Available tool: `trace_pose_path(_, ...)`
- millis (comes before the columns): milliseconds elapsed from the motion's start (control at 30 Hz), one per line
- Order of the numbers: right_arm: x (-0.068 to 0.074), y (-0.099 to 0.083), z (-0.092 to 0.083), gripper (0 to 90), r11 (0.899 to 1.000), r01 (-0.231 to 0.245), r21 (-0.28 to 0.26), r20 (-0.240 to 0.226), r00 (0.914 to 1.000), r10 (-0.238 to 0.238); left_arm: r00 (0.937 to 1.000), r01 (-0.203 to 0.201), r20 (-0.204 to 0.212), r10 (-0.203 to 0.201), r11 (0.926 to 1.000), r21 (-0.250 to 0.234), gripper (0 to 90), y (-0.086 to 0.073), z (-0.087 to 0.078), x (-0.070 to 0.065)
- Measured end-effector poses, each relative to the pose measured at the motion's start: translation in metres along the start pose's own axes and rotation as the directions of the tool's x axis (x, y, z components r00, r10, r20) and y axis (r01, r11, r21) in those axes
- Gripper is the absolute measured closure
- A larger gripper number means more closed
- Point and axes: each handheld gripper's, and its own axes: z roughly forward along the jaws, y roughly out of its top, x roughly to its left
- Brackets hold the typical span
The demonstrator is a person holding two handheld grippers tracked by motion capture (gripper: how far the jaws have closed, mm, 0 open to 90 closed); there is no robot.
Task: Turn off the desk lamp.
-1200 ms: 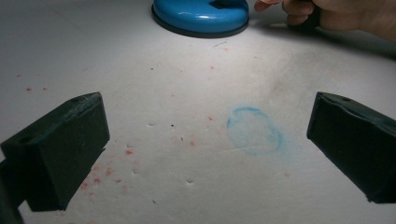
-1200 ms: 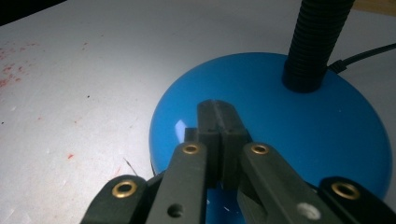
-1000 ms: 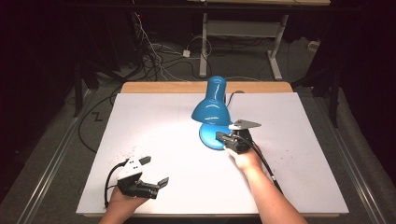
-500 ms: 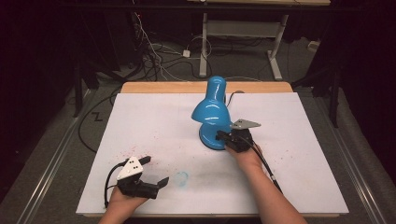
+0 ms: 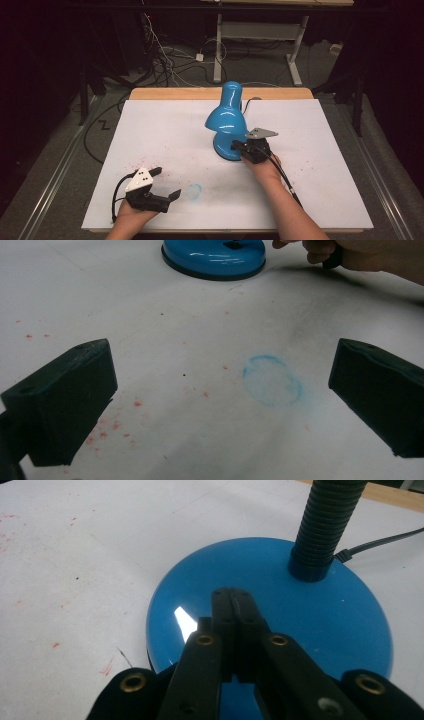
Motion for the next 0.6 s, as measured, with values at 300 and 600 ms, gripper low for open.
trace_pose_path(300,0.007,0.006,-0.018,90.0,0.999,0.019,-0.037,-0.001,0.9998,-0.019,0.9999,0.009,0.008,-0.009,0.9999,-0.006,0.0,-0.001,0.001,0.001)
trace_pose_path(600,0.012,0.003,-0.037,90.0,0.998,0.026,-0.065,-0.004,0.9996,-0.026,0.9999,0.012,0.010,-0.012,0.9999,-0.009,0.0,-0.001,0.001,0.001)
